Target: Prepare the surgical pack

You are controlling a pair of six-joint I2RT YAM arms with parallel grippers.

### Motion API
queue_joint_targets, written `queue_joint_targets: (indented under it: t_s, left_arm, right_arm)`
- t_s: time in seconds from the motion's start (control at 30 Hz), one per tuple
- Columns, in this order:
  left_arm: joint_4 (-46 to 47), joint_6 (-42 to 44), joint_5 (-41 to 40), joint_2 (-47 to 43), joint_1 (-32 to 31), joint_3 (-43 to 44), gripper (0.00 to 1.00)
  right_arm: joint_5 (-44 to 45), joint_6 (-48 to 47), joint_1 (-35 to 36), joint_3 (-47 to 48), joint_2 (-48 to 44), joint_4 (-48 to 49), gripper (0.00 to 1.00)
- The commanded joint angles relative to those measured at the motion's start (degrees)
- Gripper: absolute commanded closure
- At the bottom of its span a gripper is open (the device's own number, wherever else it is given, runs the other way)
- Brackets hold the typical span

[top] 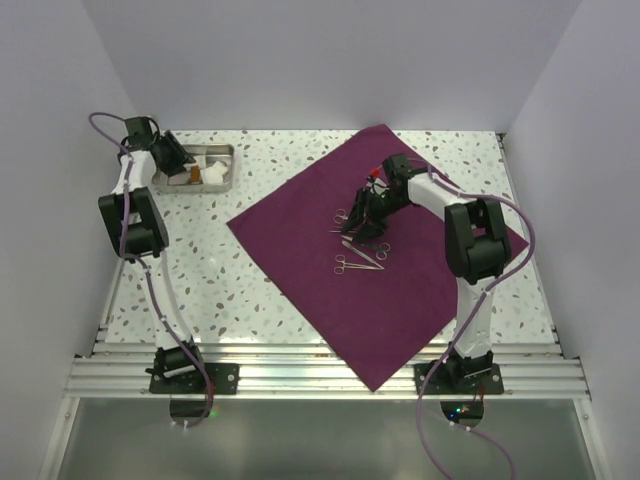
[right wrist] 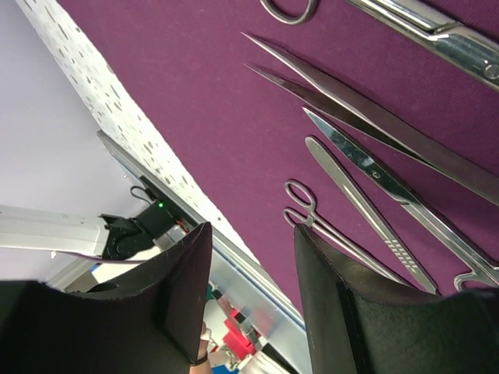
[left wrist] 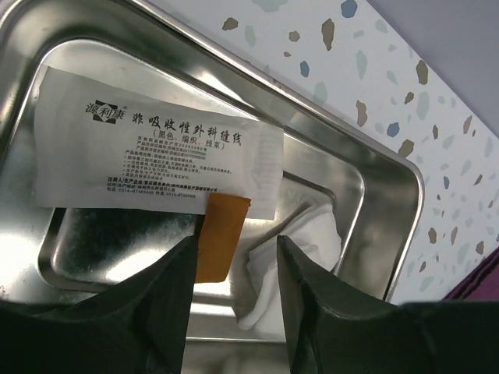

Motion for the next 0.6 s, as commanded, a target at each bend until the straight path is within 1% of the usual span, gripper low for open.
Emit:
queue_joint_targets:
  t_s: [0.0, 0.13, 0.27, 0.3, 0.37, 0.4, 0.47, 0.5, 0.53, 0.57]
  left_arm:
    - [-1.86, 1.55, -3.71, -0.62, -0.12, 2.88, 0.5]
    - [-3.0, 2.26, -6.86, -2.91, -0.21, 2.44, 0.5]
    - [-3.8, 2.17, -10.04, -9.48, -0.64, -1.33, 0.48]
    - [-3.97, 2.17, -10.39, -10.72, -1.43, -2.13, 0.48]
    - [-5.2, 2.96, -11.01, -14.58, -2.75, -4.32, 0.47]
    - [-5.9, 4.18, -11.01, -15.91, -4.58, -5.38, 0.46]
    - [-7.05, 5.15, -11.44, -19.76, -6.96, -9.24, 0.46]
    - [-7.49, 5.68, -11.79, -21.44, -9.67, -11.34, 0.46]
    - [-7.32, 5.95, -12.23, -25.11, -11.09, -16.41, 0.46]
    - [-6.79, 5.69, -12.67, -27.24, -12.41, -19.51, 0.46]
  right_arm:
    - [-1.84, 0.37, -0.08, 3.59, 0.12, -1.61, 0.5]
    - [-0.87, -0.59, -0.17, 3.68, -0.49, -2.83, 0.5]
    - [3.25, -3.75, -0.08, 3.77, -3.04, -6.17, 0.5]
    - [6.65, -4.8, -0.17, 3.77, -3.65, -7.22, 0.5]
    - [10.27, -8.31, 0.01, 3.42, -5.49, -10.21, 0.5]
    - [13.51, -10.77, 0.27, 3.07, -6.11, -11.7, 0.5]
    - [16.78, -13.15, 0.71, 1.76, -8.04, -12.76, 0.5]
    - [20.28, -15.6, 1.76, 1.49, -8.49, -13.55, 0.5]
    - [22.14, -16.76, 2.64, 0.96, -9.1, -14.6, 0.5]
    - [23.64, -17.72, 3.51, 0.0, -9.54, -14.79, 0.5]
